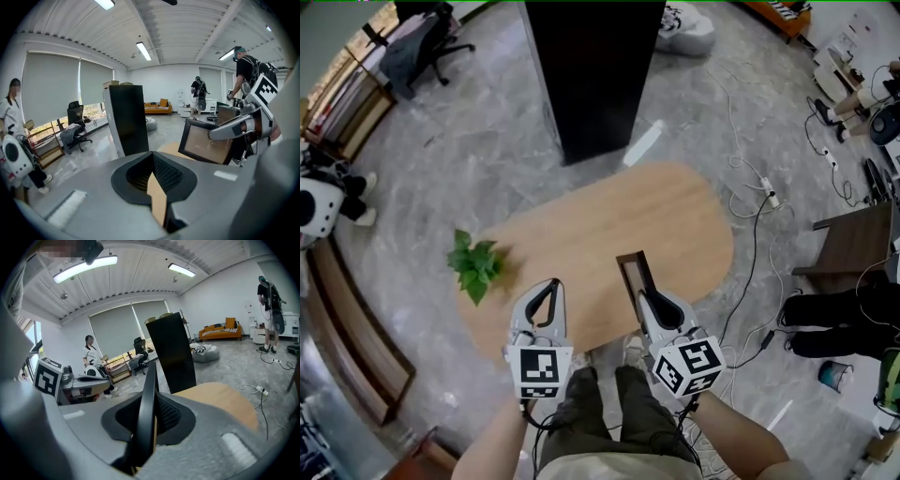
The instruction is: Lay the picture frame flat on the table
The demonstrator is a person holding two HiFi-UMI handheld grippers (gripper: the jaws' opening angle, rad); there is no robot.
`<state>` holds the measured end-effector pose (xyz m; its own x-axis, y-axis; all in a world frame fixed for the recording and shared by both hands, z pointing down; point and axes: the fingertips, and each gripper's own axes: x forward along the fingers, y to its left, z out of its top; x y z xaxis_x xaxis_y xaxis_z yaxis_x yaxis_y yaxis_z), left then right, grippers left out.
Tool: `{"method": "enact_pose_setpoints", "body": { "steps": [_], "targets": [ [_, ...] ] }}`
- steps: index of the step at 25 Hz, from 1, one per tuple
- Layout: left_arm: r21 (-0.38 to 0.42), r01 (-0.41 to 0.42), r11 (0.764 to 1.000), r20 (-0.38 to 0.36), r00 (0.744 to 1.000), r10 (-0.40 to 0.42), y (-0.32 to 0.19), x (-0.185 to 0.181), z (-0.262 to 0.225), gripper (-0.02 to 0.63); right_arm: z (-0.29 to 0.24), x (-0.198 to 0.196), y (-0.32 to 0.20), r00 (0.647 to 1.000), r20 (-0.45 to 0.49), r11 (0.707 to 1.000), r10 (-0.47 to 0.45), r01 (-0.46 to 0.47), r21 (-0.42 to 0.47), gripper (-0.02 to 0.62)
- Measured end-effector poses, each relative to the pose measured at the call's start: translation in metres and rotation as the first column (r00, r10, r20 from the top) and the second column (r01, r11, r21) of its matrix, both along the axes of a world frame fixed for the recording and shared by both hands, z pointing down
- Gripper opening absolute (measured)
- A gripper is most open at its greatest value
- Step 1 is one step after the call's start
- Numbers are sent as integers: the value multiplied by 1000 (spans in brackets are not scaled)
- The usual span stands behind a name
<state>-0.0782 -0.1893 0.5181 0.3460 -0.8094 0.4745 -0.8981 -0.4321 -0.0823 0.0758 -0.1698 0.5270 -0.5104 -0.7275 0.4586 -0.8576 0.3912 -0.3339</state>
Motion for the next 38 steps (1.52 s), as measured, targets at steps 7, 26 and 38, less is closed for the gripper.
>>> {"method": "enact_pose_setpoints", "body": {
  "steps": [7, 26, 38],
  "targets": [
    [-95, -31, 995, 9, 999, 32, -3, 12, 74, 20, 76, -2, 1, 1000, -11, 995, -13, 12, -103, 58],
    [-264, -51, 963, 22, 998, 59, 4, 28, 209, 20, 233, -12, 8, 999, 30, 949, -42, 49, -311, 60],
    [-286, -62, 956, -4, 998, 64, 10, 38, 232, 20, 278, -11, 24, 998, 32, 923, -49, 57, -381, 63]
  ]
}}
